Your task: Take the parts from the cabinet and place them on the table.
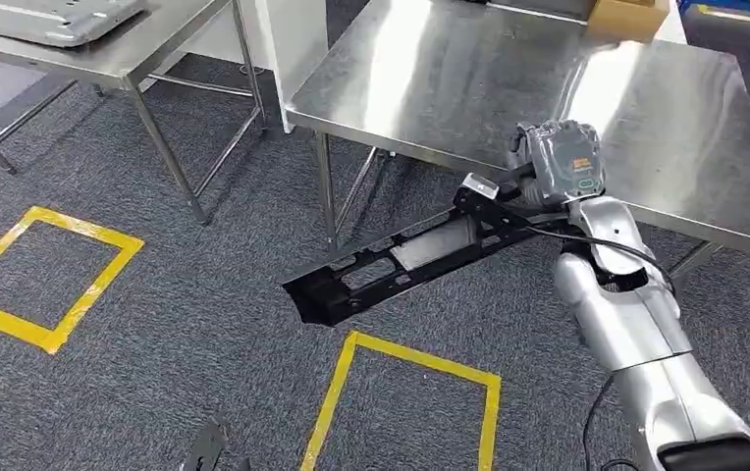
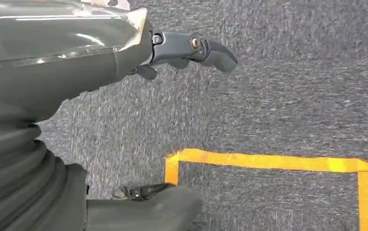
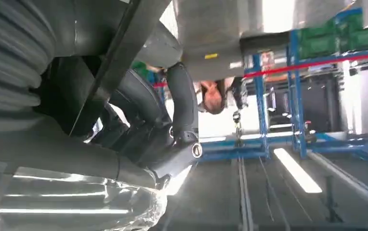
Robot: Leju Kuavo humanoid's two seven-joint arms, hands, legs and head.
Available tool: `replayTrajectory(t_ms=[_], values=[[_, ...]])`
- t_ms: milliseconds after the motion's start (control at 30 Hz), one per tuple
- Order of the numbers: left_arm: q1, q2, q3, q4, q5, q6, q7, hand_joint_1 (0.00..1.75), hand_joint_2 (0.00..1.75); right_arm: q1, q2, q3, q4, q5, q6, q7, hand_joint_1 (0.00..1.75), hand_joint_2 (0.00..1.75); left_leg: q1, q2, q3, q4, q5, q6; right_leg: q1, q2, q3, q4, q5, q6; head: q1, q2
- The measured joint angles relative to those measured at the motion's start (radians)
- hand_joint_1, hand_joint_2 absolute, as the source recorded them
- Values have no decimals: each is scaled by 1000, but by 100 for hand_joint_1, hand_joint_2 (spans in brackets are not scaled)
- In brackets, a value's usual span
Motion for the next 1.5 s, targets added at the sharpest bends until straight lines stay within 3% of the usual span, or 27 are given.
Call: replayTrajectory(t_ms=[33,100,133,167,233,267,300,333,367,400,533,633,800,933,967,1000,1033,1067,1133,1200,1233,1300,1333,1367,1400,1433,1500], values=[[1,-1,0,0,0,-1,0,0,175,-1,0,0,-1,4,-2,1,168,175,-1,6,-1,0,1,2,-1,-20,-30,69,-32,-3,1,0],[4,-1,0,0,-2,-2,0,0,175,5,0,0,-1,9,-3,2,168,175,-4,22,-5,0,2,3,0,-30,-98,228,-90,-2,2,0],[4,-1,0,0,-2,-3,0,0,175,9,-1,0,-1,13,-3,3,168,175,-5,28,-6,0,2,3,0,-32,-107,257,-95,3,0,0],[4,-1,1,0,-2,-3,0,0,175,13,-2,0,-1,16,-3,3,168,175,-5,34,-6,0,2,3,0,-34,-91,235,-86,8,1,0],[4,-1,1,0,-2,-3,0,0,175,14,-3,0,-1,19,-3,3,168,175,-5,42,-5,1,2,2,0,-38,2,82,-36,20,1,0],[4,-2,1,0,-3,-3,0,0,175,14,-3,0,-2,20,-3,3,168,175,-5,44,-4,1,2,-1,0,-46,53,-7,-14,21,1,0],[4,-3,1,0,-5,-3,-1,0,175,12,-3,-1,-3,21,-3,5,168,175,-13,46,-7,4,-1,-7,6,-54,88,-64,-12,12,4,0],[4,-3,1,0,-8,-3,-1,0,175,12,-3,-1,-4,22,-3,5,168,175,-15,47,-9,2,1,-14,17,-51,85,-64,-6,3,1,0],[4,-3,1,0,-8,-3,-1,0,175,13,-3,-1,-4,23,-3,6,168,175,-20,48,-10,6,-2,-13,7,-50,83,-68,-1,2,1,0],[4,-2,2,0,-8,-3,-1,0,175,16,-3,0,-5,24,-4,6,168,175,-17,47,-10,4,1,4,-3,-50,83,-67,-2,2,1,0],[4,-2,2,0,-8,-14,-6,0,175,17,-4,0,-6,31,-4,8,168,175,-11,49,-6,-6,6,-8,7,-47,81,-66,-1,0,1,0],[3,-2,2,0,-3,-30,-10,0,175,17,-4,0,-6,39,-4,12,168,175,-11,49,-5,-12,10,-15,8,-47,80,-66,0,-10,1,0],[2,-3,11,0,22,-113,-14,0,175,14,-2,-10,-6,50,5,20,168,175,-8,49,-5,-14,12,-27,11,-47,79,-66,0,-11,1,0],[1,-4,19,0,21,-133,-6,0,175,7,0,-19,-2,56,9,25,168,175,-9,49,-5,-14,12,-28,12,-47,79,-66,2,-14,1,0],[-1,-2,20,0,20,-139,-1,0,175,4,3,-20,1,61,11,27,168,175,-12,49,-7,-13,10,-16,0,-48,84,-79,9,-10,0,0],[-3,-3,20,0,16,-141,1,0,175,1,5,-23,3,66,11,27,168,175,-12,50,7,-38,19,-7,10,-47,93,-93,12,-6,-1,0],[-4,-7,20,0,12,-142,4,0,175,0,2,-30,5,68,11,30,168,175,2,53,27,-70,39,-9,11,-49,84,-83,9,-6,0,0],[-7,-6,20,0,12,-142,4,0,175,-5,4,-34,8,68,11,32,168,175,1,52,36,-89,45,-2,9,-47,67,-50,-11,-8,5,0],[-10,-7,20,0,8,-142,10,0,175,-13,3,-39,21,68,11,34,168,175,6,55,37,-91,49,-1,4,-47,-8,106,-71,-10,6,0],[-10,-8,21,0,4,-141,13,0,175,-8,1,-43,34,71,9,34,168,175,10,55,35,-89,47,-8,-11,-47,-58,195,-89,6,6,0],[-10,-8,22,0,4,-141,13,0,175,-7,0,-44,39,71,8,34,168,175,15,54,36,-87,45,-16,-19,-47,-47,169,-72,19,6,0],[-10,-8,24,0,3,-141,13,0,175,-8,0,-49,44,71,7,31,168,175,34,54,34,-68,31,-40,-39,-52,36,5,-1,60,6,0],[-10,-7,24,0,3,-141,13,0,175,-8,0,-49,45,71,7,30,168,175,39,55,29,-46,17,-60,-51,-59,74,-78,14,80,8,0],[-11,1,25,-1,3,-141,14,0,175,-11,1,-48,51,71,5,28,168,175,33,55,18,-36,8,-75,-33,-44,74,-50,3,69,20,0],[-11,-2,25,-1,2,-141,14,0,175,-11,1,-50,52,71,3,27,168,175,32,52,12,-26,4,-82,-40,-40,64,-45,-3,32,16,0],[-10,-2,25,-1,2,-140,14,0,175,-6,0,-51,55,72,0,28,168,175,33,54,15,-28,6,-88,-39,-39,59,-41,-5,21,5,0],[-10,-2,27,-1,1,-141,14,0,175,-3,1,-50,58,74,-1,28,168,175,40,54,15,-30,1,-96,-36,-33,57,-32,-9,8,4,0]])
